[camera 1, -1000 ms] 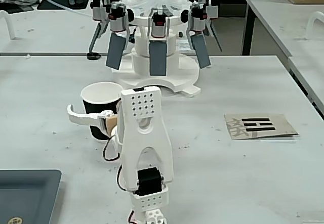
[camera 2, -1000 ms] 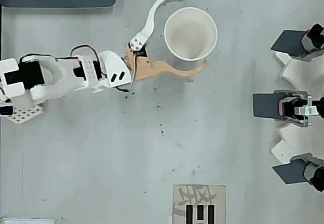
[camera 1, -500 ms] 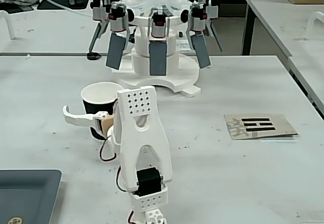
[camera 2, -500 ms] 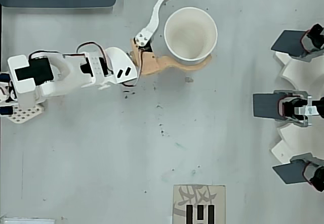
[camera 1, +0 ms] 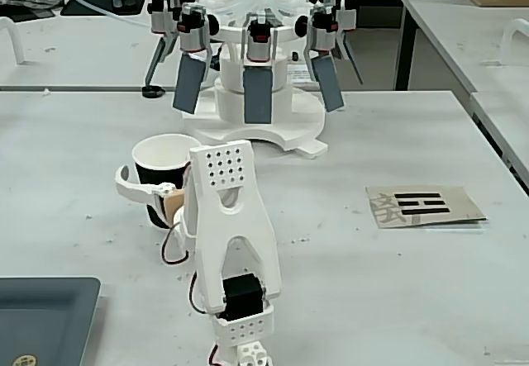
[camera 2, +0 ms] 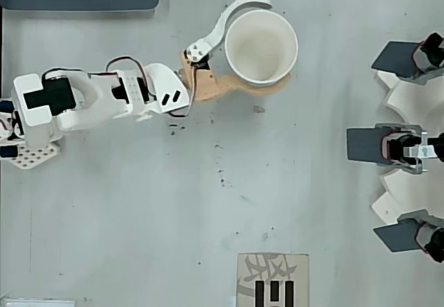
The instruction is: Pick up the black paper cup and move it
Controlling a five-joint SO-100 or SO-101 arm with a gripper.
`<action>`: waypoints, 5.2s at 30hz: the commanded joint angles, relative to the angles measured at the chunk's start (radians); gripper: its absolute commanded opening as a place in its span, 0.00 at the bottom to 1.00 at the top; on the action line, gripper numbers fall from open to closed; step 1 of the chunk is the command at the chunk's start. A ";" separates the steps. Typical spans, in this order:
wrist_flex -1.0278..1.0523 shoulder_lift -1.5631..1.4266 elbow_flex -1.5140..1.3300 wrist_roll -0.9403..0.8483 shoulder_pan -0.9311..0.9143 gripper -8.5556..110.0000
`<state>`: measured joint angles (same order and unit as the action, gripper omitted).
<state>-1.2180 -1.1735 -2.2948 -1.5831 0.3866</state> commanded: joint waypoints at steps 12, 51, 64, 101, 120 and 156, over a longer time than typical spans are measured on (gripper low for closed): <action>0.000 -0.011 0.051 0.011 0.009 0.19; -0.218 -0.279 -0.310 0.002 -0.009 0.14; -0.222 -0.491 -0.520 0.006 -0.012 0.13; -0.209 -0.775 -0.753 0.054 -0.161 0.17; 0.049 -0.772 -0.577 0.075 -0.327 0.16; 0.423 -0.359 0.143 0.064 -0.341 0.16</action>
<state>-0.7992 -1.5232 -2.2427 -1.5140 0.0598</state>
